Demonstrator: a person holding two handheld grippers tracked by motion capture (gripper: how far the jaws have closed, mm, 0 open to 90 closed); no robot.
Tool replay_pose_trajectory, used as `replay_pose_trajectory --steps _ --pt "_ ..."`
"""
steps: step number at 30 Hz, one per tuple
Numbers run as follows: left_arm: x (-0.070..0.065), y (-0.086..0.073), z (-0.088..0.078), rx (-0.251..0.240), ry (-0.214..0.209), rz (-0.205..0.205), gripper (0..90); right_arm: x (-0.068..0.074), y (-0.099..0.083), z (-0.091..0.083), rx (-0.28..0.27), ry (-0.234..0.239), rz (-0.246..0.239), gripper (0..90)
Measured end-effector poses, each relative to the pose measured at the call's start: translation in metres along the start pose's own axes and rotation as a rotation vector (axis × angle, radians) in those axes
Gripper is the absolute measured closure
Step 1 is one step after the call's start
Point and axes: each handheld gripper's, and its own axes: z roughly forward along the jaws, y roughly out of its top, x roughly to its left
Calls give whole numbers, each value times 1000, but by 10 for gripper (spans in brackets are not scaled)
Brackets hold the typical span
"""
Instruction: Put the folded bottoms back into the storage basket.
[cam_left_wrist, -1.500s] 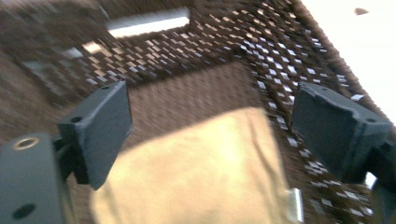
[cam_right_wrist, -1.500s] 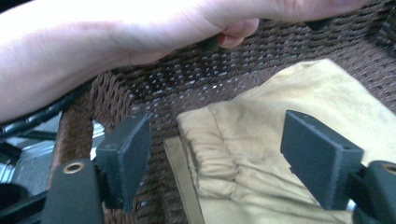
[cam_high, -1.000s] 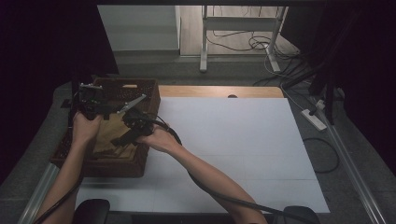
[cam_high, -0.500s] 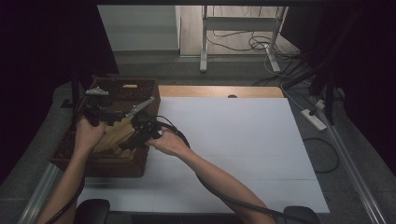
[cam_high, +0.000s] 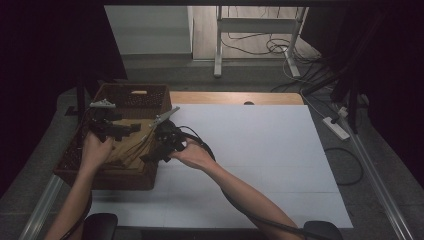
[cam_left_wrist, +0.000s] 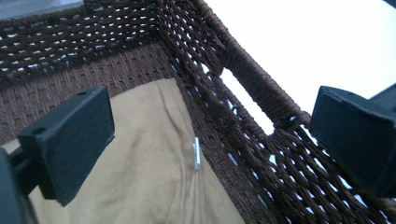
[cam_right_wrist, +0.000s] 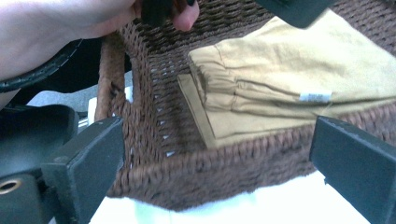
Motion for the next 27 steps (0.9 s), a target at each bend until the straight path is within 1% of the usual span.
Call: replay_pose_trajectory --steps 3,4,6,9,11,13,17,18,19,21,27 --pt "-1 -3 -2 -9 -19 -18 5 -2 -5 -6 -1 -1 10 42" --pt "-1 -4 -3 -9 -21 -18 2 -3 -6 -8 -1 -3 15 43" --pt "-3 -6 -3 -5 -15 -14 2 -4 -10 -11 -1 -9 19 42" --pt "-5 -8 -5 9 -3 1 0 -7 -14 -16 4 -17 28 43" --pt "-7 -9 -6 13 -2 6 0 -8 -18 -18 9 -32 37 43" --pt "-9 -10 -6 14 -4 12 0 -9 -22 -21 11 -35 45 43" --pt "-13 -12 -7 19 -2 16 0 -9 -30 -27 22 -55 30 38" --pt "-14 -13 -7 17 -10 9 0 -9 -32 -29 23 -59 31 38" --pt "-15 -13 -8 11 -27 0 0 -9 -34 -31 25 -60 28 37" --pt "-17 -14 -9 -2 -43 1 0 -8 -37 -35 26 -70 21 37" --pt "-27 -15 -14 1 -31 16 0 -7 -49 -50 16 -86 18 38"
